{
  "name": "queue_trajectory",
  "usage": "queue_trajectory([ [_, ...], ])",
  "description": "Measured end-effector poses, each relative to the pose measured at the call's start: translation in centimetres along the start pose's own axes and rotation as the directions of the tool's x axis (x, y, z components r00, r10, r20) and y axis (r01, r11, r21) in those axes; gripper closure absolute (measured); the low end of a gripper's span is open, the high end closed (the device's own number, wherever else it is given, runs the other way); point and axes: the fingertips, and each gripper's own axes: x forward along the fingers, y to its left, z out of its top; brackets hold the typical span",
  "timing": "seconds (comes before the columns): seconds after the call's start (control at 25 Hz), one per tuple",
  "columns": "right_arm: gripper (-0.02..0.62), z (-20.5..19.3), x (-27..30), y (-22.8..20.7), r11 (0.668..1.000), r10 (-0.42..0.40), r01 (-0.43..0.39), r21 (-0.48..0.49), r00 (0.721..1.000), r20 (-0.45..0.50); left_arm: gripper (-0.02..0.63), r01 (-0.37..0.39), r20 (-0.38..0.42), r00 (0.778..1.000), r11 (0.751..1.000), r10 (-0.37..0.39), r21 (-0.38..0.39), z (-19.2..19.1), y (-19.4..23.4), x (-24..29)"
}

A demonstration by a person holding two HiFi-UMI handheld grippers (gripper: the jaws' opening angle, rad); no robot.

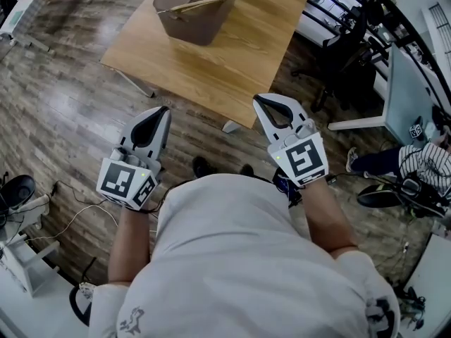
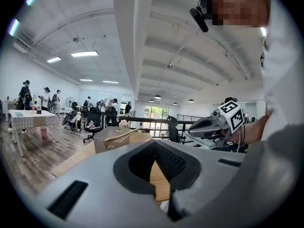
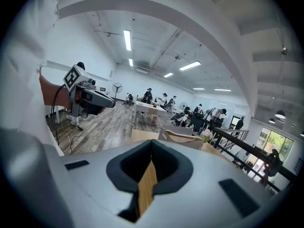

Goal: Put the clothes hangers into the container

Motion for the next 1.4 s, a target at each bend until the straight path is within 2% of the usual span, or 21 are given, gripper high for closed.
queue_trajectory([
  [0.72,0.589,-5.8,-9.4,-5.6,0.997,0.072,-0.073,0.009,0.996,0.047,0.6,-0.034,-0.011,0.999,0.999,0.034,0.021,0.6,-12.5,6.5],
  [1.4,0.589,-10.3,-16.3,-4.6,0.988,0.145,-0.149,0.035,0.985,0.092,0.6,-0.078,-0.022,0.997,0.997,0.078,0.019,-1.0,-21.3,6.9],
])
